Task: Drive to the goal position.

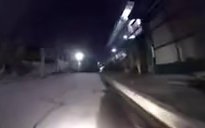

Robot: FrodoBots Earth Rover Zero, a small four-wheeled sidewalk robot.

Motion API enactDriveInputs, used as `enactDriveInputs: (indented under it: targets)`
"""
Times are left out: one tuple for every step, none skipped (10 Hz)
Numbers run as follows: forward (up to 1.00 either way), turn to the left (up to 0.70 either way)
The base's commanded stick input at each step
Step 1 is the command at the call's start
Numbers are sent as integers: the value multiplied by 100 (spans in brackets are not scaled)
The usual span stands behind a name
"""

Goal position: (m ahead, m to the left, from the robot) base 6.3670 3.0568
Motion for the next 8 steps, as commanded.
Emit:
enactDriveInputs:
  targets:
    - [70, 0]
    - [70, 0]
    - [70, 0]
    - [70, 0]
    - [70, 0]
    - [70, 0]
    - [70, 0]
    - [70, 0]
